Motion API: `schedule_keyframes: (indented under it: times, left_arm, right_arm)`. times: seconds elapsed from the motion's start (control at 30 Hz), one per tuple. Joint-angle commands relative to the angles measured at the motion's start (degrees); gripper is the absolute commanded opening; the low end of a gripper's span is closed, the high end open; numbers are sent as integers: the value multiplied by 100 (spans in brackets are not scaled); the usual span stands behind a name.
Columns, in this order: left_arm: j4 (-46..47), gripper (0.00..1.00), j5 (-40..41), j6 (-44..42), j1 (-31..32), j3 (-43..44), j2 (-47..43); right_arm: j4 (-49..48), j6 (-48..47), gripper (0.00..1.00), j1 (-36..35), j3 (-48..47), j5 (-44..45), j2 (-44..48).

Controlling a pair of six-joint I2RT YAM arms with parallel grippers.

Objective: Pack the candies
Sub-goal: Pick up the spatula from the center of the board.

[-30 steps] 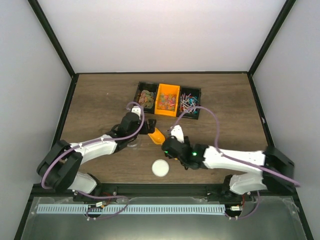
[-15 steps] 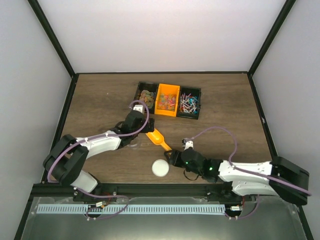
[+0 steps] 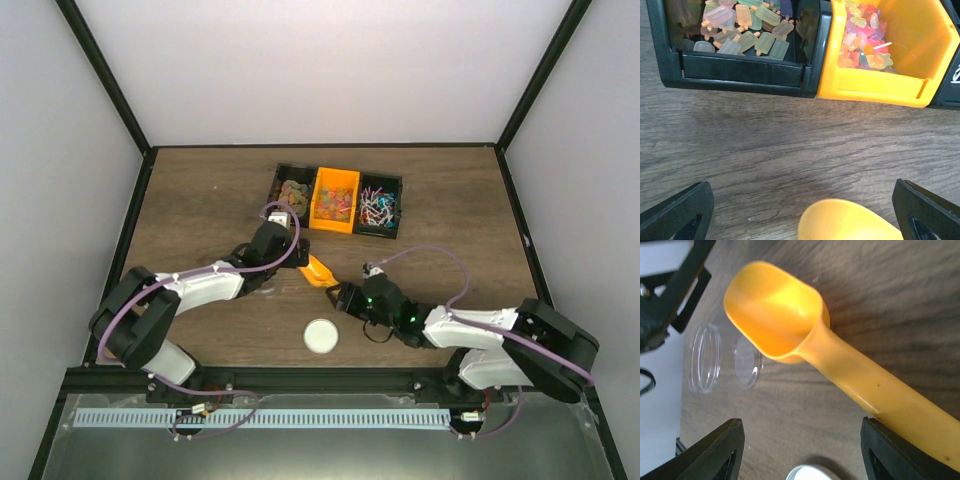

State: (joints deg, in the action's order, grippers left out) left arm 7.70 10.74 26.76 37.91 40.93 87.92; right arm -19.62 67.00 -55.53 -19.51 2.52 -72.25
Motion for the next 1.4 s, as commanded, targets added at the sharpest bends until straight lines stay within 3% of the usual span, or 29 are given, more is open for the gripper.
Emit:
schedule_keyframes:
  times: [0.0,0.2,0.4,0.5,0.6,0.7,0.8,0.83,0.93,1.0,1.03,1.1,1.17,1.2,1.37]
  left_arm:
    - [-1,100,-148,13,-3,117,-39]
    - [24,100,-199,22,-3,111,-47]
    - [18,100,-155,21,-3,106,-34]
    - [43,100,-151,22,-3,87,-51]
    - [46,100,-117,22,-3,91,-64]
    - [34,97,-116,37,-3,91,-81]
    - [63,90,-162,82,-3,82,-116]
    - [69,84,-184,97,-3,79,-124]
    - [24,50,-231,154,-9,113,-120]
    - [-143,46,-463,255,-85,271,-38]
    - [-268,51,-644,339,-152,396,17]
    - [-430,72,-987,518,-253,574,-12]
    - [-409,95,-1093,752,-294,611,-173]
    - [-467,99,-1142,837,-312,673,-205]
    - [-682,100,-1459,1025,-341,960,138]
  right_arm:
    - [287,-376,66,537,-322,-211,115]
    - [305,-709,69,916,-638,-423,-418]
    - [-608,-520,67,1000,-510,-917,-847]
    - [-88,-1016,69,736,-754,-207,-740]
    - [1126,-1951,70,344,-1385,851,-601]
    - [2257,-2169,69,237,-1882,1933,-474]
    - [2731,-2304,63,525,-2019,2074,-431]
    - [2773,-2389,58,622,-2015,2032,-427]
    - [2711,-2891,40,731,-1945,2015,-388]
    - [2649,-3234,39,728,-1927,1937,-424]
    - [2608,-3371,48,733,-1896,1926,-448]
    - [2388,-3738,68,728,-1795,1751,-502]
    - [2079,-4050,75,728,-1667,1590,-539]
    - [1959,-4295,76,728,-1615,1487,-586]
    - [1819,-5145,78,758,-1747,1633,-1166]
